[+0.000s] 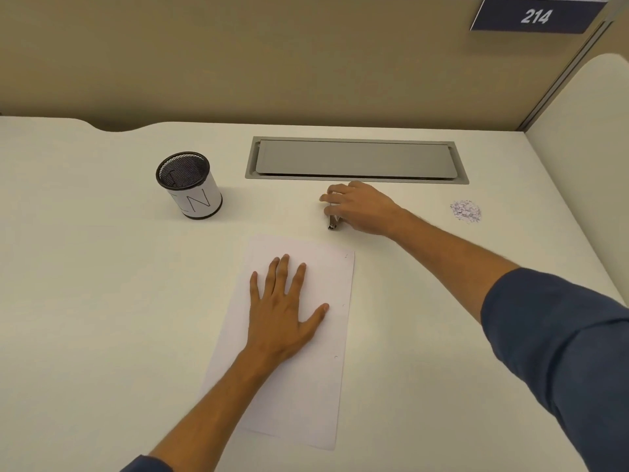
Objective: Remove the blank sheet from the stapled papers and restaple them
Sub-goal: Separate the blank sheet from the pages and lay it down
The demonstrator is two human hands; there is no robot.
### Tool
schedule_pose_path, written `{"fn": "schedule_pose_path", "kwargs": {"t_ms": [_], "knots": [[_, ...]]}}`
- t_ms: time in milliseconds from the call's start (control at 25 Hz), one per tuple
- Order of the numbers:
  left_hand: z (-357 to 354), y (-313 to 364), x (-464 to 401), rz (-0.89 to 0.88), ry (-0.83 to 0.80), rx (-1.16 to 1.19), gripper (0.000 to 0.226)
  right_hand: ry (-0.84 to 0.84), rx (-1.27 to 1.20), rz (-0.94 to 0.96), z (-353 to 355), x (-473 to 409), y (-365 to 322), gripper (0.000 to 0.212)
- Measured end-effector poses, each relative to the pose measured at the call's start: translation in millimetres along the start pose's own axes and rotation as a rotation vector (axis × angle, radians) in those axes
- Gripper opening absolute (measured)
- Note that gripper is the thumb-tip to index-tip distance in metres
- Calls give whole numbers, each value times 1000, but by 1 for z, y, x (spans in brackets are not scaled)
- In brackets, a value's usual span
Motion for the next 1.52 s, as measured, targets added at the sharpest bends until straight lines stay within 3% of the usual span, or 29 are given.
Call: {"fn": "schedule_pose_path", "kwargs": {"t_ms": [120, 280, 440, 600, 760, 880, 1080, 1200, 1400, 1520], "knots": [[0, 8, -4, -31, 12, 20, 82, 57, 29, 20, -1, 11, -3, 22], [-5, 19, -19, -69, 40, 36, 79, 176, -99, -106, 2, 39, -11, 17], [-10, 23, -42, -136, -6, 58, 85, 171, -548, -439, 22, 73, -29, 30], [-11, 17, -49, -192, -111, 32, 79, 247, -1250, -813, 35, 101, -57, 27], [-14, 13, -46, -183, -116, 10, 77, 61, -1636, -996, 36, 112, -73, 31], [-14, 14, -47, -185, -112, 23, 76, -11, -1572, -1014, 30, 113, -80, 20], [-13, 13, -46, -177, -111, 39, 77, -26, -914, -822, 24, 111, -89, 24], [-13, 13, -47, -172, -116, 44, 78, -49, -709, -777, 23, 108, -93, 27], [-13, 14, -47, -166, -124, 35, 81, -112, -583, -791, 21, 102, -94, 33], [-13, 13, -47, -171, -109, 37, 81, -95, -837, -894, 23, 103, -91, 27]]}}
Point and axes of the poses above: each hand's wrist, its own x-axis away from the middle knuckle, its own z-axis out of the back of the hand, y = z × x, the point moved 1 cm from there along -x, towards the middle knuckle, and after that the axes turned 12 degrees about x, right-handed, at the moved point
